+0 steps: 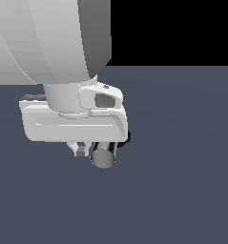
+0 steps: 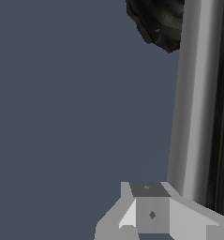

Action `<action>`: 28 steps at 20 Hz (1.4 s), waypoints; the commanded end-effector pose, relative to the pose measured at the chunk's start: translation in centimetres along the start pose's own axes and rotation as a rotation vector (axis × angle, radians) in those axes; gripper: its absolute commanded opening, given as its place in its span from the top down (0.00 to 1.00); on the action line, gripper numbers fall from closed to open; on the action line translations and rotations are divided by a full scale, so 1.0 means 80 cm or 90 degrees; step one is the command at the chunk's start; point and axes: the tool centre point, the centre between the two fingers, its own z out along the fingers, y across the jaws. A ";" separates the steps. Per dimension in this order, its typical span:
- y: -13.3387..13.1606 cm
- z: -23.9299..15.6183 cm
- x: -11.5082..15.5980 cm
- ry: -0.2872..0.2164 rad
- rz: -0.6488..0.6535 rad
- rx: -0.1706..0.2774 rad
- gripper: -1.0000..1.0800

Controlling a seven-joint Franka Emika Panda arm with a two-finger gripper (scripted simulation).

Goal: Turn on the faucet by rotating a designated handle.

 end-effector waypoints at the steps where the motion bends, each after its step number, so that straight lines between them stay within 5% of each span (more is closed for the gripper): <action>1: -0.002 0.006 0.003 0.001 0.000 0.000 1.00; 10: -0.002 0.010 0.005 0.002 0.000 0.000 1.00; 28: 0.104 0.011 0.013 0.002 0.001 -0.001 1.00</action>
